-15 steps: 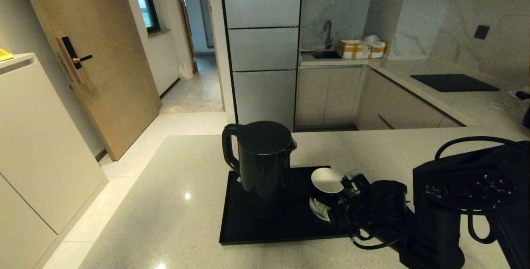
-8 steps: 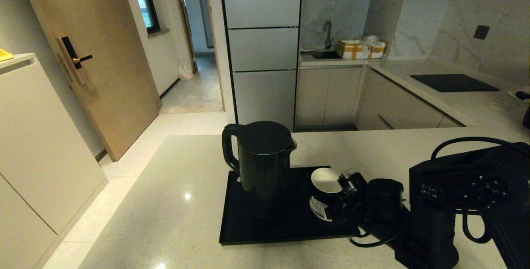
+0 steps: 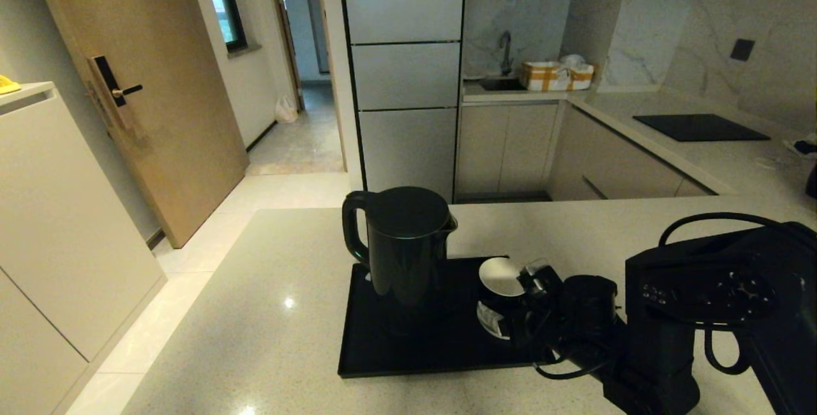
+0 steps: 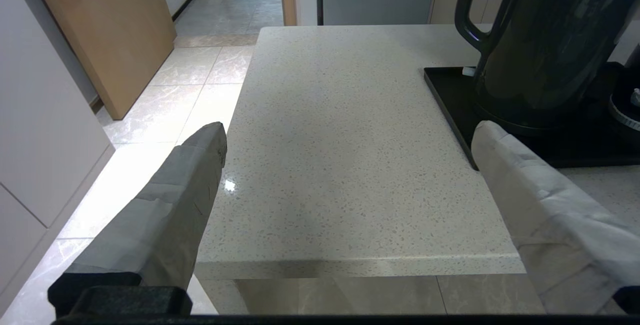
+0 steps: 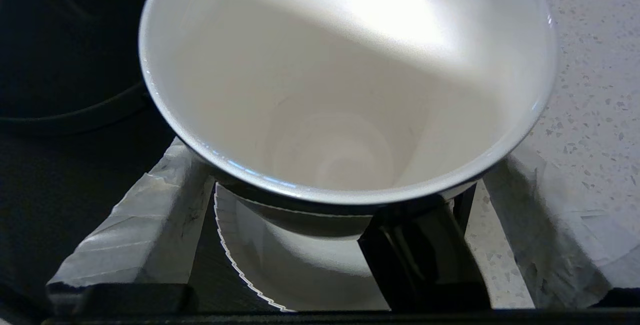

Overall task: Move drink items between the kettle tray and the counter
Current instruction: Pick up the tea cup

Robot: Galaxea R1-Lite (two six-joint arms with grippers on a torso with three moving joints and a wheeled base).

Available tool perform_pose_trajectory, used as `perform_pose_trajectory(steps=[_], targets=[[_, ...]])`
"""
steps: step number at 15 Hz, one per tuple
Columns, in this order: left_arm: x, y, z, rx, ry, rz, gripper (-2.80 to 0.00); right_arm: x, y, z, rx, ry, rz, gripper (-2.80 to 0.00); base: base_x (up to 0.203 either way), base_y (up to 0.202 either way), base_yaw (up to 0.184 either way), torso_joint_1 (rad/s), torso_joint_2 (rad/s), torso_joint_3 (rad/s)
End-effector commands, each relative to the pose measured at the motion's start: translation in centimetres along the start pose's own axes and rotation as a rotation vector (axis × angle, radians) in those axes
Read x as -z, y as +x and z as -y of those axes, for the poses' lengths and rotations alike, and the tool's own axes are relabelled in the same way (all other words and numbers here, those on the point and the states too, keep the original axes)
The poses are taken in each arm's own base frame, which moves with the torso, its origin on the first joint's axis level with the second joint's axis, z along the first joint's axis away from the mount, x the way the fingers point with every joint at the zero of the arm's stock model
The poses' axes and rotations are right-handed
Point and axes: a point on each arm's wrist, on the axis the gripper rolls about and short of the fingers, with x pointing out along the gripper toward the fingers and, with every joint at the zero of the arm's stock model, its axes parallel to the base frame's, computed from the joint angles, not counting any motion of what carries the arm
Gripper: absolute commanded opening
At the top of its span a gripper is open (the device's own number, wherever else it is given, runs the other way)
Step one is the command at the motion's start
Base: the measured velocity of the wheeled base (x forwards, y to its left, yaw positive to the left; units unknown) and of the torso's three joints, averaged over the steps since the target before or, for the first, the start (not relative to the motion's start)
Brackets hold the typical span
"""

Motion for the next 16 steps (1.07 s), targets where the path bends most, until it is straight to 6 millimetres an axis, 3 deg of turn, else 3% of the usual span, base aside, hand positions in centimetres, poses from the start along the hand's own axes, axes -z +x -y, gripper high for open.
perform_pose_trajectory(steps=[1, 16], targets=[[0.00, 0.00, 0.00, -0.002, 0.000, 0.000, 0.00, 0.08, 0.14, -0.01, 0.000, -0.002, 0.005, 0.00, 0.000, 0.000, 0.000, 0.000, 0.00, 0.000], [0.00, 0.00, 0.00, 0.000, 0.000, 0.000, 0.00, -0.54, -0.11, 0.10, 0.034, -0.003, 0.021, 0.00, 0.000, 0.000, 0.000, 0.000, 0.00, 0.000]])
